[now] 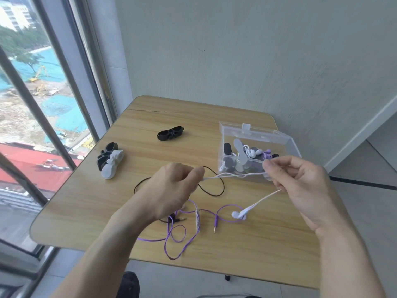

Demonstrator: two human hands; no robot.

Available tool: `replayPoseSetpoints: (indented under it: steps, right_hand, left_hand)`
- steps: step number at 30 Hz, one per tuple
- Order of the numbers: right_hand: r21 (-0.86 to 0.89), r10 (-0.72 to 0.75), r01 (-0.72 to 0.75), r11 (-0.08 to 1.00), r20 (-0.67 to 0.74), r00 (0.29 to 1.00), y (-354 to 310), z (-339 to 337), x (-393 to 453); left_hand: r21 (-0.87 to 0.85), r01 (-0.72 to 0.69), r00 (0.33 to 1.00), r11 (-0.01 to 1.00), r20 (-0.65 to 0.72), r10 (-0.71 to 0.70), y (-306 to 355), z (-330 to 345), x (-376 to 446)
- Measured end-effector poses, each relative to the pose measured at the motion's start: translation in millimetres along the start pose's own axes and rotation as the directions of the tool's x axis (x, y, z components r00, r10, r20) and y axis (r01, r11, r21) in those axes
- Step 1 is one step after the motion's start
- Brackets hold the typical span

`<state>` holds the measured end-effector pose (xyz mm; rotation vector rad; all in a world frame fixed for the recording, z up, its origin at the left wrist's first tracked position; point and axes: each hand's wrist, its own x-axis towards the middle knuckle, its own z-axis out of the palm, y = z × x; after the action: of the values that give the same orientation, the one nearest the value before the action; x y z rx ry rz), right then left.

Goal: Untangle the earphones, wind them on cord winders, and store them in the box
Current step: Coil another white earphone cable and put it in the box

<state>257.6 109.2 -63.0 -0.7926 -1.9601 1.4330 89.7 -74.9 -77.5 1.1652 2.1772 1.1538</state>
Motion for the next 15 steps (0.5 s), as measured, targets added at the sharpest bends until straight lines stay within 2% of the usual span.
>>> replayPoseSetpoints:
  steps: [4, 7, 9, 10, 11, 12, 14, 15]
  right_hand:
    - [-0.054, -0.114, 0.112, 0.992, -0.044, 0.992, 7, 3, 4]
    - [-0.236, -0.175, 0.156, 0.959, -0.062, 0.983, 15, -2, 7]
    - [-0.511, -0.141, 0.091, 0.855, -0.061, 0.988, 16, -3, 7]
    - [-0.6, -0.082, 0.02, 0.8, -0.076, 0.994, 18, -2, 7]
    - [-0.605, -0.009, -0.053, 0.794, -0.099, 0.995, 21, -1, 7]
    - [-0.519, 0.068, -0.106, 0.848, -0.091, 0.994, 22, 1, 6]
    - [-0.163, 0.182, -0.181, 0.97, -0.009, 0.983, 14, 10, 2]
    - [0.005, 0.181, -0.182, 0.983, 0.05, 0.982, 10, 15, 1]
  left_hand:
    - [0.028, -0.038, 0.993, 0.999, -0.113, 0.041, -3, 3, 2]
    - [0.063, -0.052, 0.971, 0.997, -0.229, 0.065, -6, 3, 5]
    - [0.034, -0.066, 0.955, 0.997, -0.288, 0.074, -3, 4, 4]
    - [0.017, -0.074, 0.951, 0.997, -0.299, 0.076, -1, 5, 4]
    - [0.005, -0.082, 0.953, 0.997, -0.292, 0.08, 1, 7, 3]
    - [-0.003, -0.09, 0.959, 0.996, -0.269, 0.086, 3, 10, 2]
    - [-0.005, -0.096, 0.975, 0.995, -0.202, 0.093, 5, 18, 0]
    - [-0.001, -0.097, 0.98, 0.995, -0.174, 0.095, 4, 22, 0]
